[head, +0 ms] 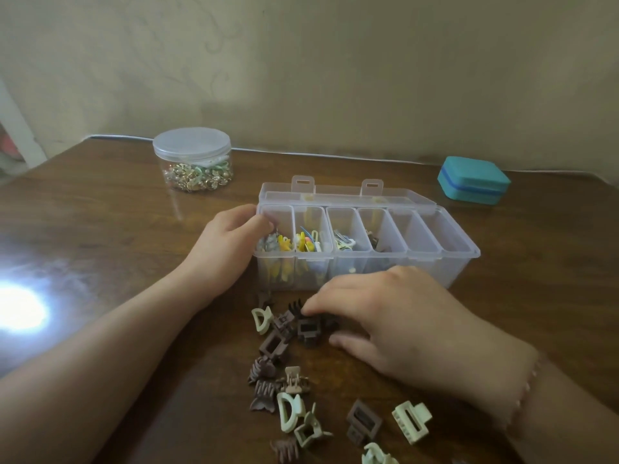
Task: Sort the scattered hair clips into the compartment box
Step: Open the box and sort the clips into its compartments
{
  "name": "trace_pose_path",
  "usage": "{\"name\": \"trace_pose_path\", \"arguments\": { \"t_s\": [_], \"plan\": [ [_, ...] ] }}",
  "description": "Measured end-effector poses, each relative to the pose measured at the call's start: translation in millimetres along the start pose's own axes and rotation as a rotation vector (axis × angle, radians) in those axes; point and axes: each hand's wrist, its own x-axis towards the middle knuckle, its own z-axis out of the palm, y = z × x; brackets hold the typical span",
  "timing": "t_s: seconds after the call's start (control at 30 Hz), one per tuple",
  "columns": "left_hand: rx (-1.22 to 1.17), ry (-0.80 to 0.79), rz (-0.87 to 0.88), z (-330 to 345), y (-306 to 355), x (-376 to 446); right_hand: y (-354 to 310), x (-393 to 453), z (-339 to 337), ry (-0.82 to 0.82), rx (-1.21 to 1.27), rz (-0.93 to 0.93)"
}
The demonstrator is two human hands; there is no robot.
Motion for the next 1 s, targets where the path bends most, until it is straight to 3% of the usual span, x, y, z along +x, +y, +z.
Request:
{"name": "trace_pose_path", "arguments": {
  "t_s": [0.17, 0.3, 0.4, 0.53, 0.7, 0.87, 1.0],
  "plan": [
    [-0.026, -0.016, -0.001, 1, 0, -1, 8, -2, -1, 0.102, -0.015, 0.005],
    [-0.028, -0.012, -0.004, 1, 1, -1, 27, -11, -19, 0.458, 0.191, 0.123],
    [-0.015, -0.005, -0.010, 0, 1, -1, 47, -9, -22, 0.612, 0.148, 0.291],
    [0.001, -0.018, -0.008, -1, 1, -1, 63, -3, -11, 0.480, 0.141, 0.420],
    [0.000, 0.000, -0.017, -1, 2, -1, 43, -8, -19, 0.624, 0.132, 0.237],
    [-0.004, -0.008, -0.017, -1, 2, -1, 5, -5, 0, 0.202, 0.068, 0.025],
    [0.002, 0.009, -0.015, -1, 1, -1, -1, 1, 9, 0.086, 0.012, -0.013]
  ]
}}
